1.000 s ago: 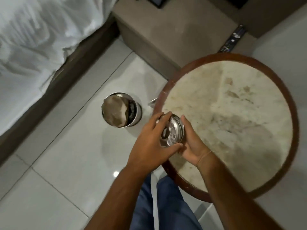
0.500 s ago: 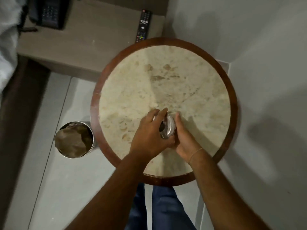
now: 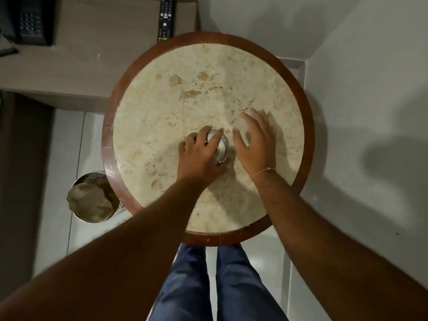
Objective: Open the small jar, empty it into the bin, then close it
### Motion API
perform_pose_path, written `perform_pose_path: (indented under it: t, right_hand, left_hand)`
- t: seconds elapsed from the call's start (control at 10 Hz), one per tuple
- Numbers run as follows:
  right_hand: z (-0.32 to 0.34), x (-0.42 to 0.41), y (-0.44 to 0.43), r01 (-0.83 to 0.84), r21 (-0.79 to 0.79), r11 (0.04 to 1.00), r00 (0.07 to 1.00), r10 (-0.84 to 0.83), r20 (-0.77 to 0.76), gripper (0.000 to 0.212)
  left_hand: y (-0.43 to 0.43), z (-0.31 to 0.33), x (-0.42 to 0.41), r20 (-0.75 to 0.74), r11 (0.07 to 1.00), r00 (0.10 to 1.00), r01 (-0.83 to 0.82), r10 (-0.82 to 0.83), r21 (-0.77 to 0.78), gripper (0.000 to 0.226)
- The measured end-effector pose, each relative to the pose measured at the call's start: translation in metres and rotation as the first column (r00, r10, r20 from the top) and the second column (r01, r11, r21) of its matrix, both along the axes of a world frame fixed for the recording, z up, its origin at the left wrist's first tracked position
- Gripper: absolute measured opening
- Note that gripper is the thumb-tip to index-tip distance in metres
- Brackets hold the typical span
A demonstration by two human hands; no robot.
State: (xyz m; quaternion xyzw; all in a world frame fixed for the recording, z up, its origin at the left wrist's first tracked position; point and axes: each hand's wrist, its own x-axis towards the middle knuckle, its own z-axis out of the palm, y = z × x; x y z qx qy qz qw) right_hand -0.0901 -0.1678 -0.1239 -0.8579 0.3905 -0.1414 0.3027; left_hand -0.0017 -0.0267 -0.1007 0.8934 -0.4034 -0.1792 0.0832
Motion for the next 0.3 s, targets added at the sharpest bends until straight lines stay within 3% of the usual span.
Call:
perform_pose_path:
  t: [0.2,0.3]
  right_hand:
    - [0.001,-0.01,-0.01,-0.098,-0.072,0.993,0.983,0.085,-0.165,0.067]
    - [0.025,-0.02,-0.012,-0.146,-0.098,0.984,0.967,0.122,-0.223,0.073]
  left_hand:
    - [0.009,0.006,-0.002,-0.112,0.999,0.993,-0.041,0.039,-0.013,0.108]
    - [0.019,0.028,-0.001,-0.065,0.996,0.995,-0.075,0.071,-0.057,0.1]
